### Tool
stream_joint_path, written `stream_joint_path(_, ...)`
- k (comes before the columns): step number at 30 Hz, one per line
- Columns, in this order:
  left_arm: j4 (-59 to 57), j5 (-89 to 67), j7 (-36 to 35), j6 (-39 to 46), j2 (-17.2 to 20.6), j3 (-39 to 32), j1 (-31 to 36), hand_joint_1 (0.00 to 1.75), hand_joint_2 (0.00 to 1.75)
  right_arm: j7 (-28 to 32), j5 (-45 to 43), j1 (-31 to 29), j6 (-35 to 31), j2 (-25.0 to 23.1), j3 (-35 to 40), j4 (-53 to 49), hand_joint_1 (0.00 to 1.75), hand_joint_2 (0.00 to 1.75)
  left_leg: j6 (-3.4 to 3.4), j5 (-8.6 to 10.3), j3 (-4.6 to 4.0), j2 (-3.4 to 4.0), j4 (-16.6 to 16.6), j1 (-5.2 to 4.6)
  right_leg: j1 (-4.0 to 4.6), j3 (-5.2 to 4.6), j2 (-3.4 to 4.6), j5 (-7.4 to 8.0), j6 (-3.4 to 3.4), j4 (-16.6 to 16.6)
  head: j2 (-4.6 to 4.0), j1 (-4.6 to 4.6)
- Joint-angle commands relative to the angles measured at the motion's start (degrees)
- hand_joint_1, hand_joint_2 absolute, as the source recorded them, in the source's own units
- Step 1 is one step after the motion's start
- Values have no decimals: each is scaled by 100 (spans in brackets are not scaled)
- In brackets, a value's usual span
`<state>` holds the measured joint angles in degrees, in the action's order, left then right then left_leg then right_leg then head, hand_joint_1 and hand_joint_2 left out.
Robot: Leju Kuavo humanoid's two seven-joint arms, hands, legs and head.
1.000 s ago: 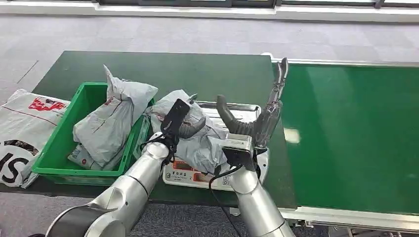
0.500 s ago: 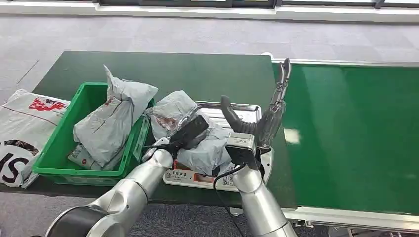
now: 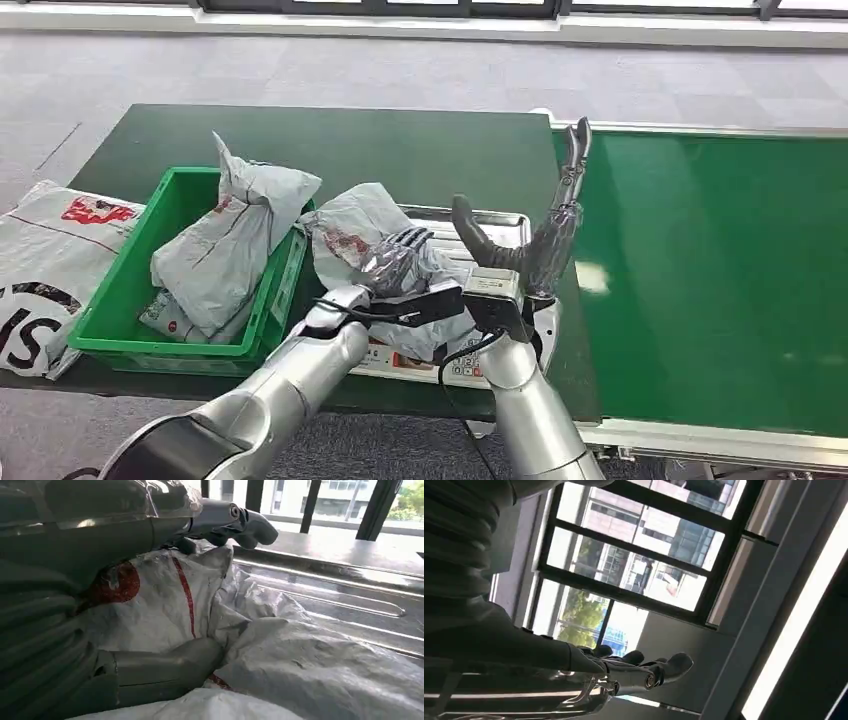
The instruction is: Moved the parcel from conveyor to table for the left to box.
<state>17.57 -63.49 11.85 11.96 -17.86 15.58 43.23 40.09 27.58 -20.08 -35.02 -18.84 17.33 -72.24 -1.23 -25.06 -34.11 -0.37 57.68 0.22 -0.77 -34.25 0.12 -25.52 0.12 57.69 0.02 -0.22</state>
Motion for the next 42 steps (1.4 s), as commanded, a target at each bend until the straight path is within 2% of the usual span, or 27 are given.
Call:
stream_joint_path(1,-378,-153,-69,-18,157,440,-237,0,175,-9,-8,268,2,-66,106,82,0,175,1,-1,26,13,-20,1,2,23,10,3,-2,-21,0,0)
stream_joint_path(3,-376,-157,-72,-3,154,435,-242,0,175,-9,-8,272,3,-66,103,77,0,175,1,1,31,15,-27,2,3,28,11,6,-3,-30,0,0)
stream_joint_path(4,-370,-159,-54,15,150,420,-247,56,175,-9,-7,291,3,-61,96,58,0,175,1,-2,25,10,-16,0,1,22,8,1,-2,-16,0,0)
stream_joint_path(5,-370,-154,-43,17,149,408,-248,175,175,-9,-7,299,5,-58,95,57,0,175,1,0,32,14,-25,1,2,28,10,4,-3,-25,0,0)
stream_joint_path(29,-354,-308,94,115,188,-47,-285,175,175,-10,-77,288,185,-88,-17,79,0,175,1,-2,37,17,-22,0,2,31,13,3,-3,-22,-2,0)
stream_joint_path(33,-297,-384,48,472,208,-113,-228,175,175,-10,-77,314,211,-79,-30,42,0,175,0,-2,34,15,-18,0,2,28,12,2,-2,-18,0,0)
stream_joint_path(39,-35,-1061,-708,2125,295,12,54,175,175,-9,-46,341,187,-80,-62,21,0,175,0,0,23,15,-15,4,6,18,11,5,-4,-17,0,0)
stream_joint_path(42,-34,-1060,-708,2087,298,4,92,175,175,-9,-45,341,187,-80,-62,21,0,175,-1,0,13,15,-8,6,8,4,10,5,-6,-11,0,0)
